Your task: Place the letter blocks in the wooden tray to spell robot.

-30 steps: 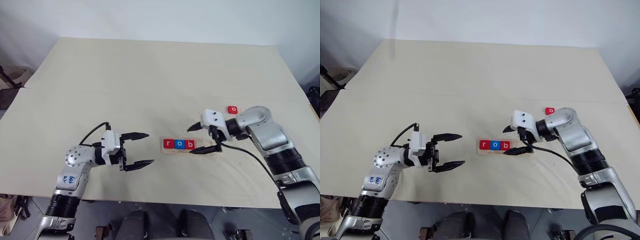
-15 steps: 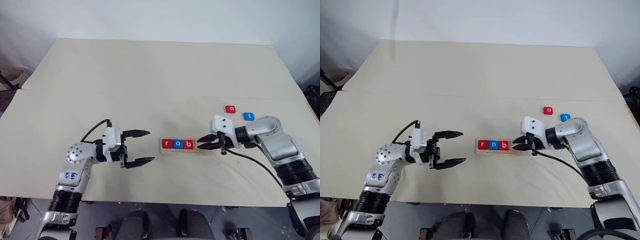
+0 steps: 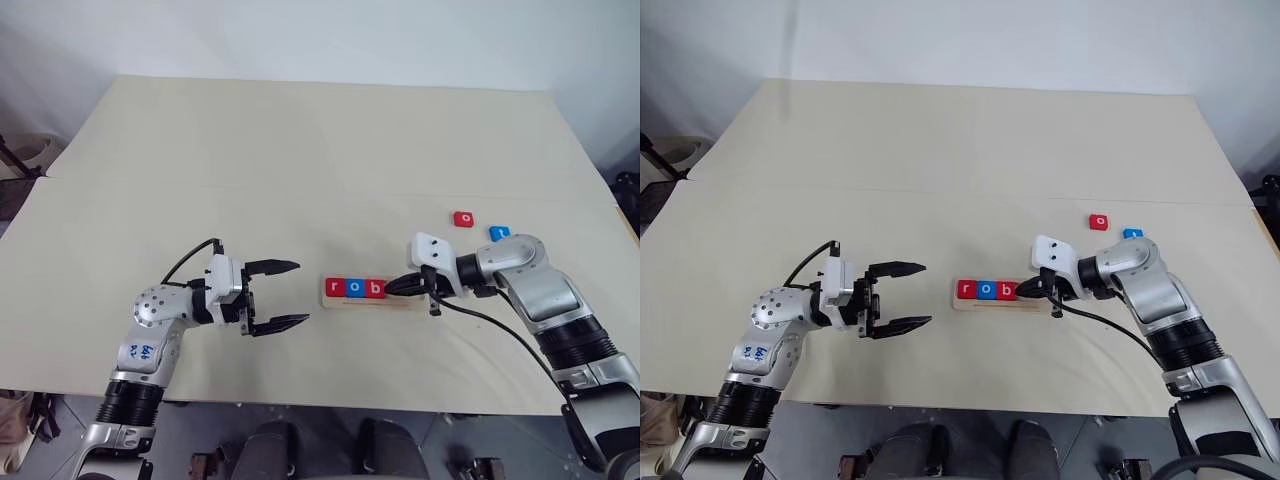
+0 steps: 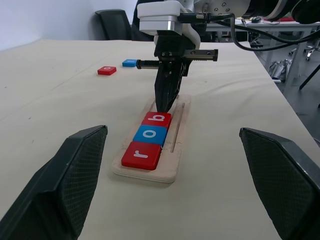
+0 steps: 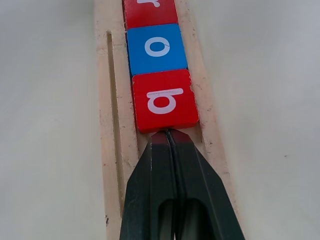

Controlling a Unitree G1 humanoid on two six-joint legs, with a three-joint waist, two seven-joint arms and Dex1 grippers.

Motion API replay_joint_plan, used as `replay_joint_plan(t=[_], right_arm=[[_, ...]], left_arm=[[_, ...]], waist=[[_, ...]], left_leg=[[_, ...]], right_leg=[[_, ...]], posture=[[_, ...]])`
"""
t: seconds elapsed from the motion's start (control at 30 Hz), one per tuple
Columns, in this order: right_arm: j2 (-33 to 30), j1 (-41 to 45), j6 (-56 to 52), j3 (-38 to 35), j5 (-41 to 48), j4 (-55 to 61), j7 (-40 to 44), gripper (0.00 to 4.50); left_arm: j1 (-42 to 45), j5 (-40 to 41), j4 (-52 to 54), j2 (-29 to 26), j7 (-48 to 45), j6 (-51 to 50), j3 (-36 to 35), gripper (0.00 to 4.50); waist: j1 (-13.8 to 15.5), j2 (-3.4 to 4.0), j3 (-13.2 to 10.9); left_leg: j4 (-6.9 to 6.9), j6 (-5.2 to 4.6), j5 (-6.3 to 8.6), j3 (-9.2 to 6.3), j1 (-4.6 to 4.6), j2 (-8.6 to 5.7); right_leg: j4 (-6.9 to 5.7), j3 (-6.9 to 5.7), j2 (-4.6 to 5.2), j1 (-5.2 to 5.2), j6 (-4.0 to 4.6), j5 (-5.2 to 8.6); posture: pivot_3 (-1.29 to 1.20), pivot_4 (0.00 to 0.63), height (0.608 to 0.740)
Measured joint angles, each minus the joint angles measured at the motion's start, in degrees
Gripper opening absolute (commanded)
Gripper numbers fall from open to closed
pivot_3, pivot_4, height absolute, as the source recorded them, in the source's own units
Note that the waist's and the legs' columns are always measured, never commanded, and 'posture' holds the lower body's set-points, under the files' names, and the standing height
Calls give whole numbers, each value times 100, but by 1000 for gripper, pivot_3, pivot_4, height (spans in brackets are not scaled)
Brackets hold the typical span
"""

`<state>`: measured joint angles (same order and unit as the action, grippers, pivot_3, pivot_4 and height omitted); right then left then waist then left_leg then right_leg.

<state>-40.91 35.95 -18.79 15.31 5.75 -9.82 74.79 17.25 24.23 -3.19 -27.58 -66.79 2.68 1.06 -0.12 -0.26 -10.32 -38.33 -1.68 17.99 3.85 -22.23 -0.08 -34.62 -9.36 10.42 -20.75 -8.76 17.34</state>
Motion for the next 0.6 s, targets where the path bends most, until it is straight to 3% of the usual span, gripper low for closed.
replay_joint_plan(t=[0.17,0.27,0.43,0.6], right_arm=[[-397,-219,-159,-351,254,305,119,19],[-633,-873,-617,-1227,762,834,-77,597],[-682,-2558,-662,-2701,1222,1479,-671,2270],[126,-4124,68,-4176,1426,1816,-1498,4022]], left_arm=[[-38,-1,7,-10,8,6,-5,4500],[-55,-1,1,-10,-7,13,-1,4500],[-21,2,-98,7,-38,27,2,4500],[45,4,-366,39,-11,-7,-72,4500]], waist=[[32,0,0],[67,0,0],[170,0,0],[178,1,0]], left_leg=[[-1,-1,0,-4,-2,3],[3,-1,0,-7,-2,6],[4,-1,0,-4,0,-2],[7,-1,0,1,8,-10]], right_leg=[[2,0,4,2,0,0],[6,-5,3,3,0,0],[11,-6,1,8,0,0],[13,-1,1,14,-4,-2]], posture=[[0,150,740],[0,150,740],[0,150,740],[0,150,740]])
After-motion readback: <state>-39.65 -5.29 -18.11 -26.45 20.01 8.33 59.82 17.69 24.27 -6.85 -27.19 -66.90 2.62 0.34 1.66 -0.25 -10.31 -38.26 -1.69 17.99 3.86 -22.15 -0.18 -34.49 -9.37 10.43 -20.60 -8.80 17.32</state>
